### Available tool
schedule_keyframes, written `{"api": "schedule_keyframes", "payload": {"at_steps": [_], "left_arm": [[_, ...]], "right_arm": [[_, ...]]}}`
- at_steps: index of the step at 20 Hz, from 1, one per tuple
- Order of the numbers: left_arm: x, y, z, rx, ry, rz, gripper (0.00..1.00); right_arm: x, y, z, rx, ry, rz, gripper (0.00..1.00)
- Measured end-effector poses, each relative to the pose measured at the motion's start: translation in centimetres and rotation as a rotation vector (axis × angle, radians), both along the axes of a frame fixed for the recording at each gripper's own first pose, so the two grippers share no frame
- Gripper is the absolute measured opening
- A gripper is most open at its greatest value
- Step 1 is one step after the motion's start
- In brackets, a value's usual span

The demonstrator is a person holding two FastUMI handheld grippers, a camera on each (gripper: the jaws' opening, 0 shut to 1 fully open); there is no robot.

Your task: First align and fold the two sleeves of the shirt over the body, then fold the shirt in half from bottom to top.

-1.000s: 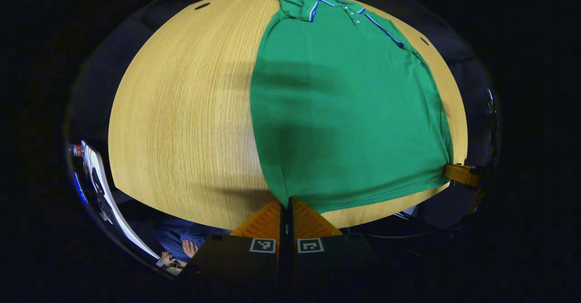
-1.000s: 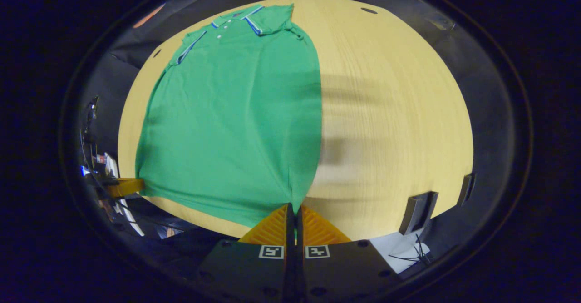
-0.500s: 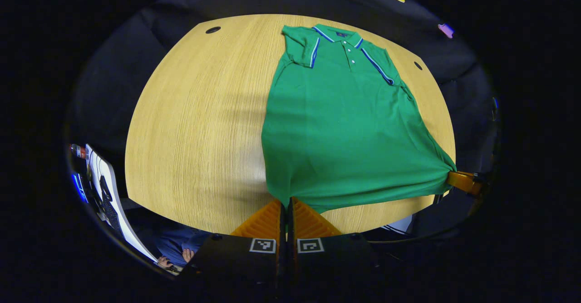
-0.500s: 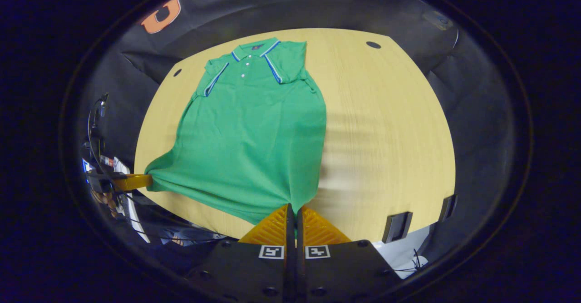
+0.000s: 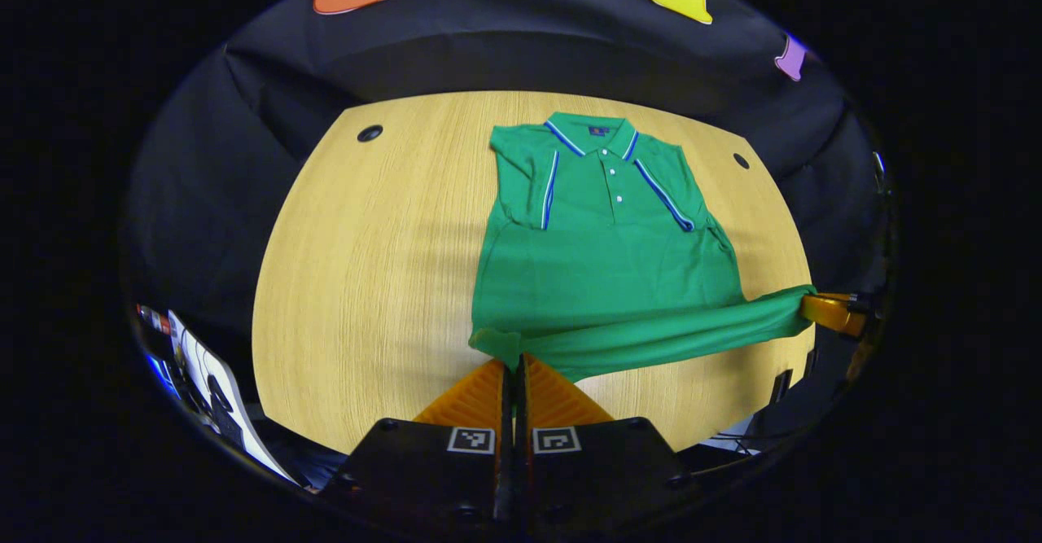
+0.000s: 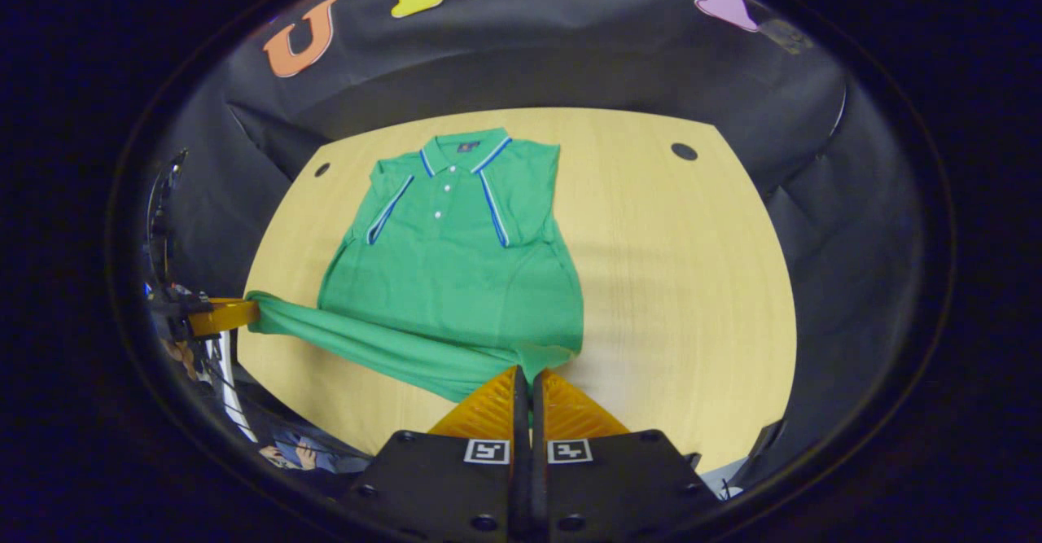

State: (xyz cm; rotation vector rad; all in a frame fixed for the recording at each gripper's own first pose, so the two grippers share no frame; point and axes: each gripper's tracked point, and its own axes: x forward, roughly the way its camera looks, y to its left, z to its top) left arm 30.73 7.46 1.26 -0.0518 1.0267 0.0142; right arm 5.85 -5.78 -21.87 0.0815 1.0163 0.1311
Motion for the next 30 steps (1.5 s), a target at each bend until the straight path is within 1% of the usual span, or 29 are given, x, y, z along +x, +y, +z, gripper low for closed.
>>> {"api": "schedule_keyframes", "payload": {"at_steps": [2, 3, 4, 5, 8, 9, 10, 11, 12, 16, 18, 19, 22, 25, 27, 30], "left_arm": [[2.8, 0.5, 0.1, 0.016, -0.059, 0.015, 0.03], [4.1, 0.6, -0.2, 0.020, -0.092, 0.020, 0.03], [5.8, 0.7, 0.0, 0.024, -0.121, 0.024, 0.03], [6.9, 0.6, -0.9, 0.025, -0.148, 0.032, 0.03], [11.3, 1.5, -1.7, 0.040, -0.207, 0.053, 0.03], [13.0, 1.8, -2.4, 0.055, -0.222, 0.055, 0.03], [14.5, 2.0, -2.7, 0.071, -0.238, 0.052, 0.03], [15.9, 2.2, -3.2, 0.087, -0.258, 0.057, 0.03], [17.4, 2.3, -3.5, 0.093, -0.277, 0.064, 0.03], [22.9, 2.6, -5.6, 0.089, -0.344, 0.116, 0.03], [25.4, 3.0, -6.6, 0.118, -0.360, 0.123, 0.03], [26.5, 2.9, -7.0, 0.117, -0.365, 0.124, 0.03], [29.1, 2.8, -9.0, 0.099, -0.354, 0.140, 0.03], [31.0, 2.7, -11.3, 0.083, -0.342, 0.141, 0.03], [31.4, 2.8, -12.5, 0.077, -0.320, 0.143, 0.03], [31.9, 2.7, -13.7, 0.088, -0.299, 0.128, 0.03]], "right_arm": [[3.0, -0.1, 0.7, 0.006, -0.040, -0.004, 0.02], [4.5, -0.1, 1.0, 0.009, -0.060, -0.008, 0.00], [5.9, -0.1, 1.1, 0.010, -0.079, -0.011, 0.02], [7.3, 0.1, 1.3, 0.011, -0.096, -0.009, 0.02], [11.9, 0.1, 1.5, 0.005, -0.164, -0.002, 0.02], [13.7, 0.2, 1.5, 0.004, -0.189, -0.002, 0.00], [15.4, 0.2, 1.4, 0.000, -0.214, -0.003, 0.00], [17.1, 0.2, 1.3, -0.005, -0.239, -0.001, 0.09], [19.0, 0.3, 1.2, -0.009, -0.267, 0.003, 0.02], [25.7, 0.6, -0.3, -0.030, -0.363, 0.016, 0.02], [28.7, 0.7, -1.3, -0.051, -0.402, 0.023, 0.02], [30.0, 0.6, -1.9, -0.050, -0.410, 0.015, 0.02], [33.2, 0.5, -3.9, -0.011, -0.403, -0.028, 0.02], [35.8, 0.7, -5.8, 0.014, -0.410, -0.044, 0.02], [36.6, 0.9, -7.2, 0.012, -0.395, -0.042, 0.02], [36.7, 1.0, -8.6, 0.005, -0.366, -0.050, 0.02]]}}
